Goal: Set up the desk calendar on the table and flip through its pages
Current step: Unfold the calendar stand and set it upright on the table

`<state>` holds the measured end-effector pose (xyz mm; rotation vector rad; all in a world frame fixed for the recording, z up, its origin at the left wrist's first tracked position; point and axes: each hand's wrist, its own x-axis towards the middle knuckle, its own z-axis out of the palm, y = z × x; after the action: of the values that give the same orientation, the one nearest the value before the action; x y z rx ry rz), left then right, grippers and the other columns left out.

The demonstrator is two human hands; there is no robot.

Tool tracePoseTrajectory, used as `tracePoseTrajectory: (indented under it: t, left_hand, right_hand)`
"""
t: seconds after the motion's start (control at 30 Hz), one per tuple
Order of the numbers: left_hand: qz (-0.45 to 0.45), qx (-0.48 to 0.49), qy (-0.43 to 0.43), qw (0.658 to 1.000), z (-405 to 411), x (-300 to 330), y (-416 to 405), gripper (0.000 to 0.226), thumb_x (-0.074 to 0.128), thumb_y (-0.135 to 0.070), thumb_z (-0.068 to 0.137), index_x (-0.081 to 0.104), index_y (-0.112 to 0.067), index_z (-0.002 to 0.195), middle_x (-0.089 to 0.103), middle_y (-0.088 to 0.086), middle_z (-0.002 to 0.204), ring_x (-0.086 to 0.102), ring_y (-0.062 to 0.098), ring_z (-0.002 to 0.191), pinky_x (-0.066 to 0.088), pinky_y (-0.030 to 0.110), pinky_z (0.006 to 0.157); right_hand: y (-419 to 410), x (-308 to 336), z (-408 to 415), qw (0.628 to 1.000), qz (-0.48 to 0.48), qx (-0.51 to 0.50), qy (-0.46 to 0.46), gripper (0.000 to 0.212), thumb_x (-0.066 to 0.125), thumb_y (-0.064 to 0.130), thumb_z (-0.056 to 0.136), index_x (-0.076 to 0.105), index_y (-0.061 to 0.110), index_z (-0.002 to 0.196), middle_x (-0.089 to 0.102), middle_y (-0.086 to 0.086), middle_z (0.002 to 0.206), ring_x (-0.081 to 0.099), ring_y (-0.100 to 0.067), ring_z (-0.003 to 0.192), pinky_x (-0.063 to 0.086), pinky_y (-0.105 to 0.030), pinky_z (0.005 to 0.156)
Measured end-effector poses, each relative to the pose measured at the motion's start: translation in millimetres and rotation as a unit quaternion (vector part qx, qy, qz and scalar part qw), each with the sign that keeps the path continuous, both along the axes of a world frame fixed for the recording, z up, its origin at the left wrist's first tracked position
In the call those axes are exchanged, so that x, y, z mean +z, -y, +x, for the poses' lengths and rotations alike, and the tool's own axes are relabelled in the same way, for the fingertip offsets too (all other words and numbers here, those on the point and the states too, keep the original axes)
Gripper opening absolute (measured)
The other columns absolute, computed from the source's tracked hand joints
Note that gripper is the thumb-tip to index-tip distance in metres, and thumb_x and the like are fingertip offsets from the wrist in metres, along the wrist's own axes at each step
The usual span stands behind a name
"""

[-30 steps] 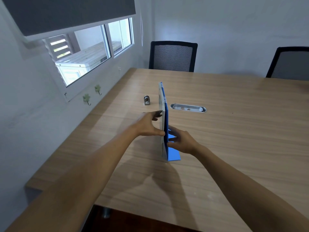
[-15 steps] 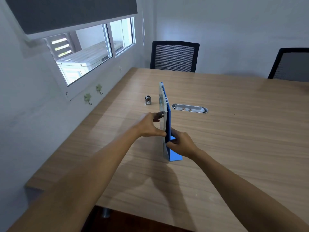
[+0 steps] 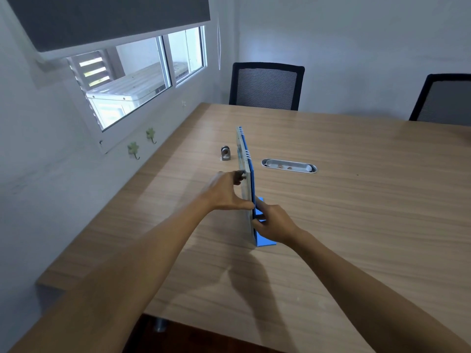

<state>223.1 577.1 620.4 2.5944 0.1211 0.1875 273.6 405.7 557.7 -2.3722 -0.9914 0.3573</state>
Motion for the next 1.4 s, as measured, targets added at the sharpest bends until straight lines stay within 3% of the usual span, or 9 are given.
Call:
tracePoseTrajectory:
  t: [0.1, 0.23, 0.43, 0.63, 0.77, 0.93, 1.07, 1.3, 1.4]
  left_hand:
    - [0.016, 0.011, 0.015, 1.0, -2, -1, 1, 0.064, 0.079, -0.051, 0.056, 0.067, -0.021, 0.111, 0.07, -0.007, 0.109, 0.062, 0.005, 0.093, 0.056, 0.03, 0.084]
    - [0.032, 0.03, 0.024, 0.999, -5, -6, 1, 0.066, 0.066, -0.063, 0.049, 0.067, -0.02, 0.099, 0.07, -0.006, 0.094, 0.064, 0.009, 0.085, 0.057, 0.034, 0.075]
    - [0.018, 0.034, 0.02, 0.999, -4, -5, 1, 0.076, 0.066, -0.064, 0.048, 0.067, -0.018, 0.108, 0.071, -0.004, 0.106, 0.065, 0.009, 0.096, 0.057, 0.033, 0.083]
    - [-0.007, 0.023, -0.007, 1.0, -3, 2, -3, 0.075, 0.074, -0.057, 0.049, 0.066, -0.019, 0.113, 0.071, -0.005, 0.112, 0.065, 0.008, 0.103, 0.056, 0.032, 0.087]
    - [-0.039, 0.009, -0.022, 0.999, -4, 7, -3, 0.076, 0.077, -0.049, 0.052, 0.062, -0.019, 0.12, 0.069, -0.004, 0.118, 0.064, 0.008, 0.107, 0.056, 0.029, 0.089]
    - [-0.062, -0.005, -0.029, 0.998, -4, 9, -3, 0.083, 0.081, -0.043, 0.054, 0.058, -0.015, 0.129, 0.066, -0.001, 0.126, 0.063, 0.009, 0.11, 0.055, 0.028, 0.089]
    - [-0.07, -0.008, -0.028, 0.997, -2, 10, -3, 0.08, 0.084, -0.035, 0.059, 0.055, -0.014, 0.131, 0.064, 0.0, 0.128, 0.063, 0.011, 0.111, 0.055, 0.03, 0.089]
    - [-0.101, -0.011, -0.032, 0.994, 1, 8, 0, 0.088, 0.084, -0.03, 0.063, 0.047, -0.009, 0.14, 0.06, 0.003, 0.134, 0.061, 0.015, 0.116, 0.056, 0.029, 0.089]
    - [-0.131, -0.007, -0.038, 0.991, 3, 5, 0, 0.089, 0.083, -0.033, 0.06, 0.048, -0.013, 0.14, 0.06, 0.001, 0.135, 0.061, 0.013, 0.114, 0.057, 0.032, 0.088]
  right_hand:
    - [-2, 1, -2, 1.0, -0.004, 0.01, 0.014, 0.067, 0.052, 0.023, 0.087, 0.027, 0.02, 0.149, 0.066, -0.006, 0.124, 0.066, -0.023, 0.108, 0.054, -0.042, 0.087]
    - [-6, 0, -3, 0.999, -0.021, 0.008, 0.04, 0.07, 0.051, 0.024, 0.087, 0.023, 0.02, 0.151, 0.068, -0.01, 0.117, 0.065, -0.028, 0.104, 0.053, -0.041, 0.083]
    - [-8, 5, 1, 0.998, -0.022, 0.021, 0.056, 0.067, 0.055, 0.025, 0.086, 0.029, 0.016, 0.148, 0.067, -0.012, 0.115, 0.065, -0.029, 0.098, 0.054, -0.041, 0.082]
    - [-7, 7, 1, 1.0, 0.026, 0.012, 0.005, 0.075, 0.065, 0.023, 0.081, 0.03, 0.016, 0.146, 0.052, -0.007, 0.142, 0.067, -0.023, 0.106, 0.055, -0.039, 0.09]
    - [-6, 8, 2, 0.999, 0.037, -0.001, -0.024, 0.078, 0.069, 0.022, 0.08, 0.026, 0.023, 0.145, 0.046, -0.009, 0.147, 0.062, -0.025, 0.113, 0.054, -0.039, 0.093]
    - [-6, 6, -3, 0.994, 0.071, 0.009, -0.078, 0.074, 0.066, 0.013, 0.081, 0.022, 0.02, 0.141, 0.044, -0.013, 0.146, 0.048, -0.027, 0.132, 0.047, -0.021, 0.091]
    - [-6, 6, -3, 0.994, 0.079, -0.002, -0.076, 0.073, 0.065, 0.013, 0.082, 0.023, 0.018, 0.141, 0.044, -0.013, 0.146, 0.051, -0.026, 0.129, 0.044, -0.016, 0.088]
    - [-9, 4, -6, 0.996, 0.067, -0.018, -0.059, 0.076, 0.064, 0.015, 0.083, 0.019, 0.018, 0.144, 0.051, -0.014, 0.141, 0.051, -0.027, 0.129, 0.047, -0.031, 0.098]
    - [-9, 3, -6, 0.997, 0.062, -0.025, -0.046, 0.076, 0.061, 0.014, 0.084, 0.017, 0.019, 0.146, 0.055, -0.013, 0.138, 0.058, -0.029, 0.118, 0.05, -0.035, 0.097]
